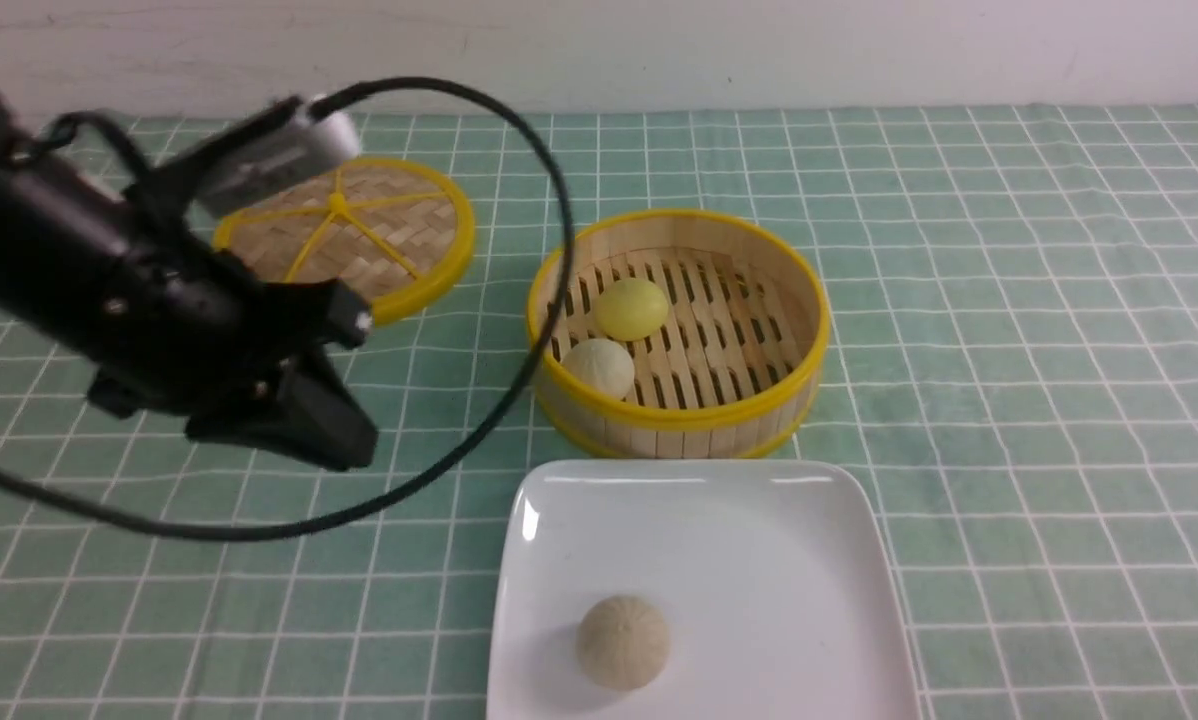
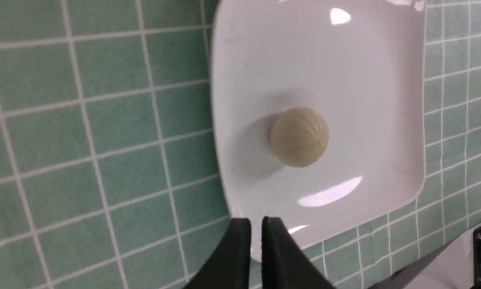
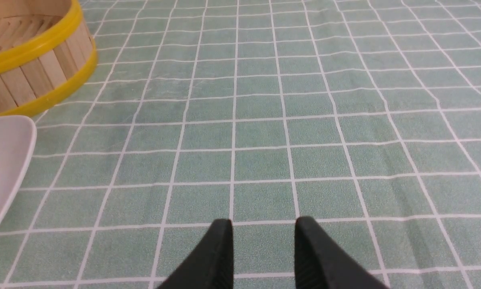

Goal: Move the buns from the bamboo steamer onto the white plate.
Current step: 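Reach into the bamboo steamer and grasp a bun with the left gripper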

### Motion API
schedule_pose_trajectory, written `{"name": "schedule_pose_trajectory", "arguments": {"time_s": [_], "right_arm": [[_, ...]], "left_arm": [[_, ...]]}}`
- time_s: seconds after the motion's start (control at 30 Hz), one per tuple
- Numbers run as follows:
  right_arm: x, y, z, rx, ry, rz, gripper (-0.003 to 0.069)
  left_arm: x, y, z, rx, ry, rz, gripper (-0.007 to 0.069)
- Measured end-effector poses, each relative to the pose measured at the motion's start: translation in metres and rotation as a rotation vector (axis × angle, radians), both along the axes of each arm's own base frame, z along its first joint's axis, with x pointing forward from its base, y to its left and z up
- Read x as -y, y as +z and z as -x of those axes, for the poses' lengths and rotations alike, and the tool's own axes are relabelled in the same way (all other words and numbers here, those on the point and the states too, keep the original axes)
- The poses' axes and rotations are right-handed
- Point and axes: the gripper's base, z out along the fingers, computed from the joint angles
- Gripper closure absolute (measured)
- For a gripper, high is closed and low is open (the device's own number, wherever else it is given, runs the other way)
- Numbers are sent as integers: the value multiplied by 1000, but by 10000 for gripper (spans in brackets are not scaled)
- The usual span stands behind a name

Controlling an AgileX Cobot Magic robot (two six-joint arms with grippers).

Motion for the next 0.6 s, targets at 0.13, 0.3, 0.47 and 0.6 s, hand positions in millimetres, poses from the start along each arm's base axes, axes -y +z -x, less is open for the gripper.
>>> {"name": "schedule_pose_trajectory", "arguments": {"time_s": [0.13, 0.3, 0.47, 0.6], "right_arm": [[0, 0, 0, 0, 0, 0, 419], [0, 0, 0, 0, 0, 0, 419], [0, 0, 0, 0, 0, 0, 419], [0, 0, 0, 0, 0, 0, 419]], "left_arm": [[46, -11, -38, 21, -113, -99, 426], [93, -15, -84, 173, -189, -176, 354], [126, -25, -117, 275, -228, -211, 346], [144, -37, -135, 301, -228, -235, 333]]}}
